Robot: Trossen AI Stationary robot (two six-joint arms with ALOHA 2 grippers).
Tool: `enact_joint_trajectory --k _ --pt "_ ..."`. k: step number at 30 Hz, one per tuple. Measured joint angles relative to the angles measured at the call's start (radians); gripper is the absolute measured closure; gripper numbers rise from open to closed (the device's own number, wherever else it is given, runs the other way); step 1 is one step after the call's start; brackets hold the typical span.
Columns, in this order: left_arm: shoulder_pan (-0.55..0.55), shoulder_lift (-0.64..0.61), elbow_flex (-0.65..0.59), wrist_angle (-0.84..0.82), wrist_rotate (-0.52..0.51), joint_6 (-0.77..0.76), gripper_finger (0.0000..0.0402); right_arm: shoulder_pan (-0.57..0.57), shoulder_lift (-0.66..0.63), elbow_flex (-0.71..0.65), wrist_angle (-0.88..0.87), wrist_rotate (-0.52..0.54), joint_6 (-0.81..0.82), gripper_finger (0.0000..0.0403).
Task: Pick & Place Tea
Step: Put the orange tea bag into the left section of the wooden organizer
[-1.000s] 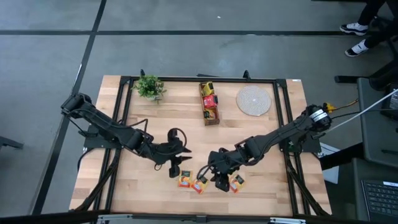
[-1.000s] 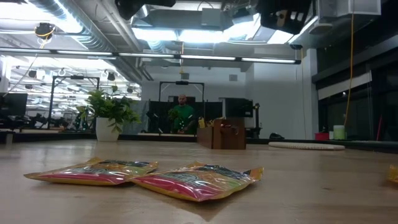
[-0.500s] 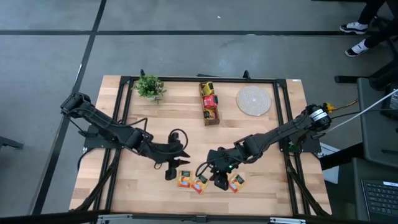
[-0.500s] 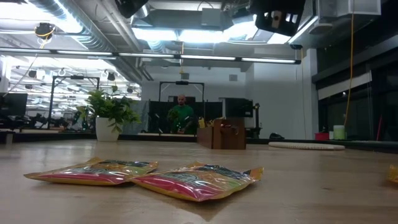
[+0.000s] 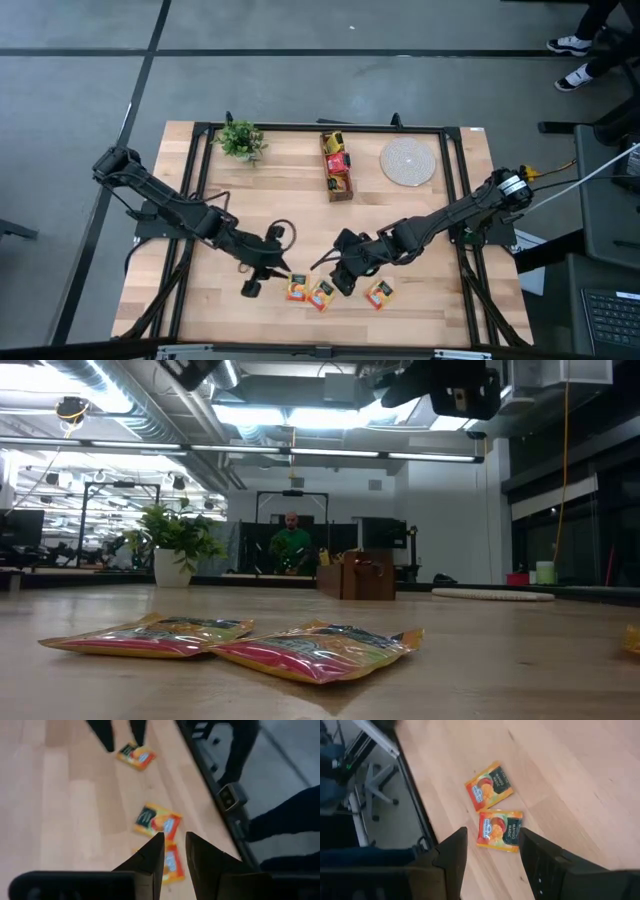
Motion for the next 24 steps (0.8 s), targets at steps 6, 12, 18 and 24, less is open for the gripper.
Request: enact_joint_trajectory --k 6,12,18,24 --pt "-0.017 -0.168 -0.194 0.165 -0.008 -0.063 0.0337 -0.001 0.0 0.0 0.014 0.012 0.089 0.0224" --pt "-0.017 -0.299 -0.277 0.176 -0.029 -0.094 0.0341 0.019 0.018 0.0 0.095 -0.001 0.102 0.0224" --pt "-0.017 -0.337 -0.31 0.18 -0.045 -0.102 0.0342 0.032 0.111 0.005 0.24 -0.072 0.173 0.0224" --pt "-0.017 -0.338 -0.316 0.153 -0.051 -0.103 0.0341 0.035 0.227 0.112 0.234 -0.116 0.157 0.0224"
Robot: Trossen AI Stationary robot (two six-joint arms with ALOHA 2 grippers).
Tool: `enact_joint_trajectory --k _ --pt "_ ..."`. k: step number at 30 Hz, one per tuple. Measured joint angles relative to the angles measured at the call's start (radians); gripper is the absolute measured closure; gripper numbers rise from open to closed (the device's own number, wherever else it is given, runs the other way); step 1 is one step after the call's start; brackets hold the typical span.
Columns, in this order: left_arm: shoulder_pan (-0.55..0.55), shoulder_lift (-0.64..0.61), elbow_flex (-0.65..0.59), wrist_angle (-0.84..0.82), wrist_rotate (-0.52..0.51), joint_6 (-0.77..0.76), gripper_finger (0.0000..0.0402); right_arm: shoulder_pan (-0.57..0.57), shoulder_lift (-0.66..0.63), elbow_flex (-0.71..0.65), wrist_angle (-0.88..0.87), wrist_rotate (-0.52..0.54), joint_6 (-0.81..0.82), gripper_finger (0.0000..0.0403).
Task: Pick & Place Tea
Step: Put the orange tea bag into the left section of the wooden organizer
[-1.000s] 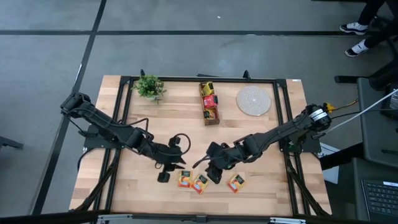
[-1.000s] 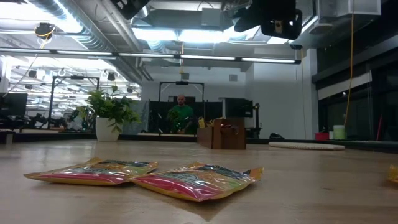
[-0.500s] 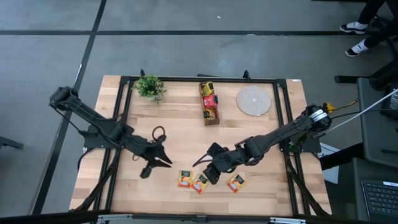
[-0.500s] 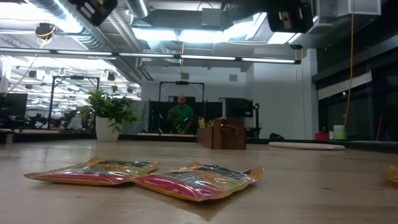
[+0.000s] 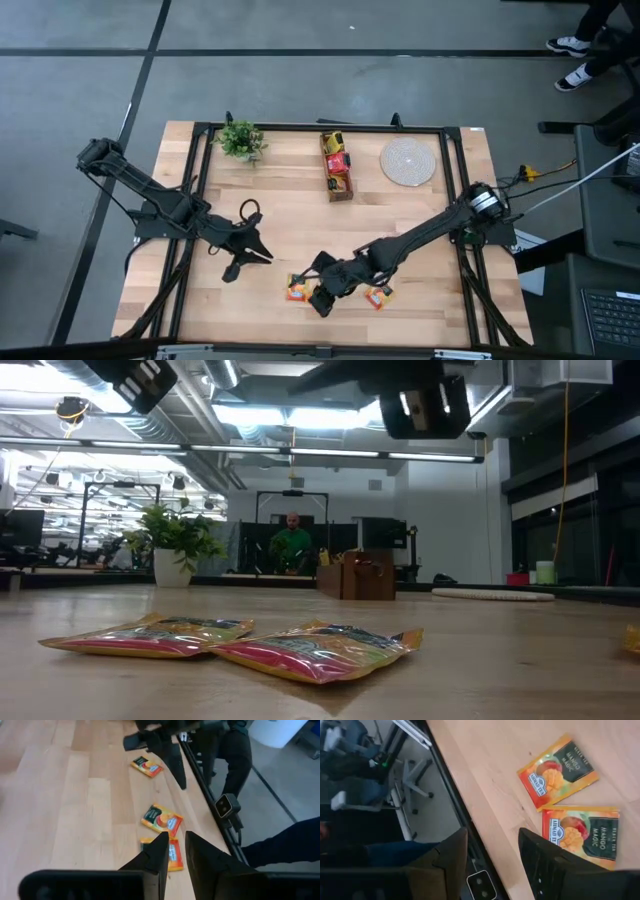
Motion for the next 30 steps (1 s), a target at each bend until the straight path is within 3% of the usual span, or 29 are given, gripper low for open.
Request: enact_joint_trajectory --k 7,20,30 --pt "0.001 0.001 0.0 -0.008 -0.022 0.007 0.0341 0.0 0.08 0.086 -0.147 -0.009 0.028 0.0224" --pt "0.003 0.001 0.0 -0.022 -0.081 0.018 0.0341 0.003 0.08 0.09 -0.333 -0.007 0.177 0.0224" --pt "0.003 0.001 0.0 -0.022 -0.126 0.017 0.0343 0.003 0.08 0.09 -0.442 -0.069 0.283 0.0224"
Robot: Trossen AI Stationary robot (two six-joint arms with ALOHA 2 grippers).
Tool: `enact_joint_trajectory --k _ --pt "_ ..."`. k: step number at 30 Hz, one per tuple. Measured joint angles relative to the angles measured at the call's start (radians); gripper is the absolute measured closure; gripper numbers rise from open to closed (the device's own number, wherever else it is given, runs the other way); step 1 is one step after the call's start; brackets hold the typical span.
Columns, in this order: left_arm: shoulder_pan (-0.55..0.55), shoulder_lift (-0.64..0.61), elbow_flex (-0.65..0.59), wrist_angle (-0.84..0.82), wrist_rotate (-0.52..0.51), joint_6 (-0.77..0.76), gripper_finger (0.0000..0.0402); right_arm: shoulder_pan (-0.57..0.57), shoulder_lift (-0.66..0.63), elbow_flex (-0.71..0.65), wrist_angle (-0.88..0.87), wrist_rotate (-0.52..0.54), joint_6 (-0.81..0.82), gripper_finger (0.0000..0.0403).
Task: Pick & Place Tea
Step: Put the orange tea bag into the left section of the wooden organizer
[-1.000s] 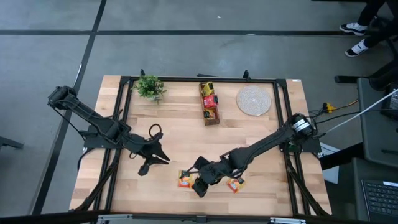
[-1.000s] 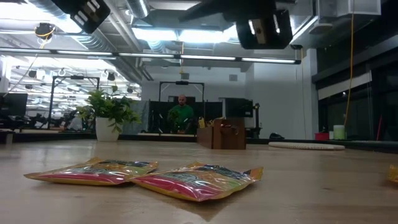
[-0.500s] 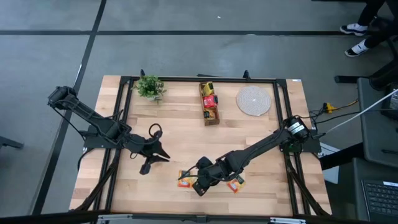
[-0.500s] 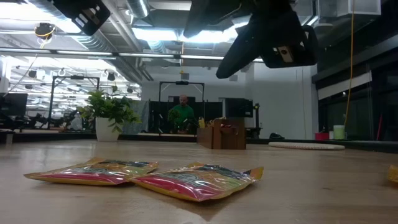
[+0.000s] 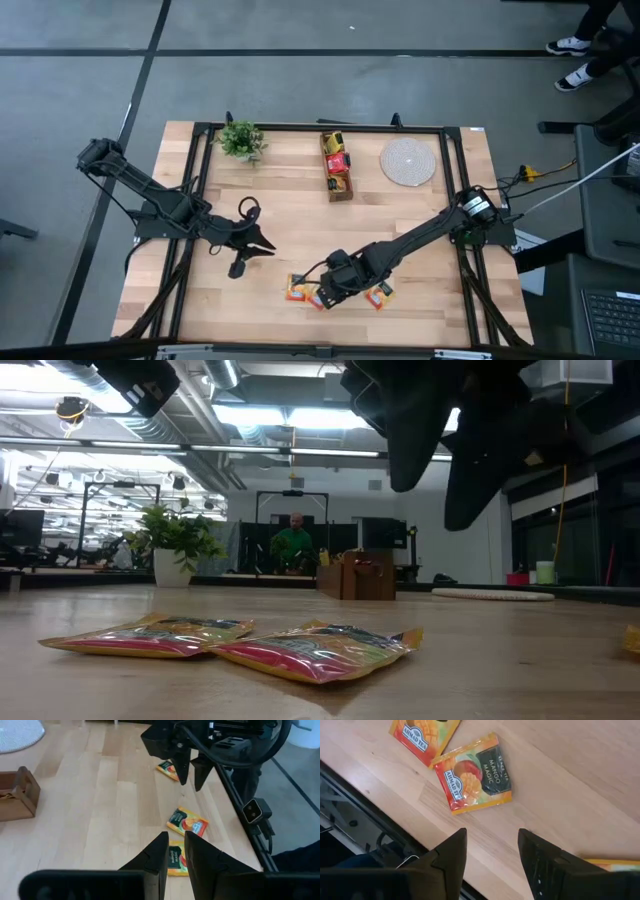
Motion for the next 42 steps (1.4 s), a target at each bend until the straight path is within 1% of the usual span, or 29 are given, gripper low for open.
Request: enact_joint_trajectory --k 3,5,8,13,17,21,26,32,35,42 --pt "0.0 0.008 0.0 0.003 0.018 -0.001 0.0341 0.0 0.0 0.0 -0.021 0.005 -0.001 0.0224" --pt "0.0 0.022 0.0 0.022 0.065 -0.006 0.0342 0.0 0.0 0.0 -0.046 0.019 -0.003 0.0224" --pt "0.0 0.064 0.001 0.085 0.139 -0.007 0.0345 0.0 0.0 0.0 -0.038 0.035 -0.029 0.0224" --pt "0.005 0.173 0.001 0.202 0.151 -0.034 0.0346 0.0 0.0 0.0 0.0 0.035 -0.058 0.0224" --pt "0.014 0.271 0.002 0.305 0.214 -0.042 0.0343 0.0 0.0 0.0 0.003 0.035 -0.059 0.0224" --pt "0.015 0.374 0.025 0.333 0.261 -0.058 0.0347 0.0 0.0 0.0 0.002 0.032 -0.062 0.0224" --pt "0.015 0.487 0.08 0.345 0.338 -0.023 0.0349 0.004 0.0 0.0 0.001 -0.024 -0.096 0.0224" --pt "0.0 0.593 0.159 0.349 0.348 0.023 0.0351 0.026 0.0 0.0 -0.001 -0.027 -0.109 0.0224" --pt "-0.001 0.651 0.185 0.345 0.346 0.017 0.0354 0.036 0.0 0.0 0.0 -0.029 -0.111 0.0224" --pt "0.0 0.743 0.208 0.342 0.358 0.018 0.0361 0.053 0.0 0.0 0.007 -0.035 -0.111 0.0224"
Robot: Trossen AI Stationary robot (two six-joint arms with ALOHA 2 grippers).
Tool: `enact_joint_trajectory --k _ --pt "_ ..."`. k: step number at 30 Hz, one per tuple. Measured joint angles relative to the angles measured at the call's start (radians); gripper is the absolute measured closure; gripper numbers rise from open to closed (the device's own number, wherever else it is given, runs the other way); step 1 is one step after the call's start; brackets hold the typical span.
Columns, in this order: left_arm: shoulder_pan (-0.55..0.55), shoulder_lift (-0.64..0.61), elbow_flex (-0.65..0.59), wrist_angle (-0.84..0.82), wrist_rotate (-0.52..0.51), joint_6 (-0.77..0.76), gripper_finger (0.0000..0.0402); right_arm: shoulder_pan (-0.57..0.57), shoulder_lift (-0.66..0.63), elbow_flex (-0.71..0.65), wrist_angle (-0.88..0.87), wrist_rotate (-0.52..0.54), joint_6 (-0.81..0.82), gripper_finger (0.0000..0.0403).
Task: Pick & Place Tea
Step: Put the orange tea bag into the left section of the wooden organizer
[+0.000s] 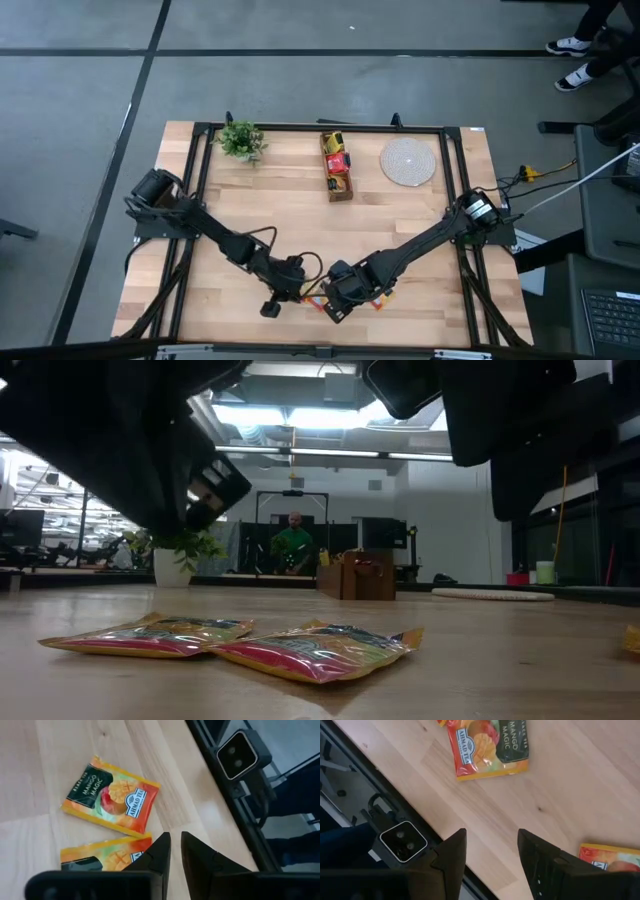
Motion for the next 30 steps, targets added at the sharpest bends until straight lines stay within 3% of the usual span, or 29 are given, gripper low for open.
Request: enact_joint_trajectory --k 16,30 --pt "0.0 0.086 0.054 -0.005 -0.007 0.079 0.0398 0.003 0.0 0.0 0.004 0.001 0.004 0.0224" --pt "0.001 0.086 0.054 0.027 -0.026 0.165 0.0399 0.016 0.0 0.015 -0.007 0.028 0.0 0.0224"
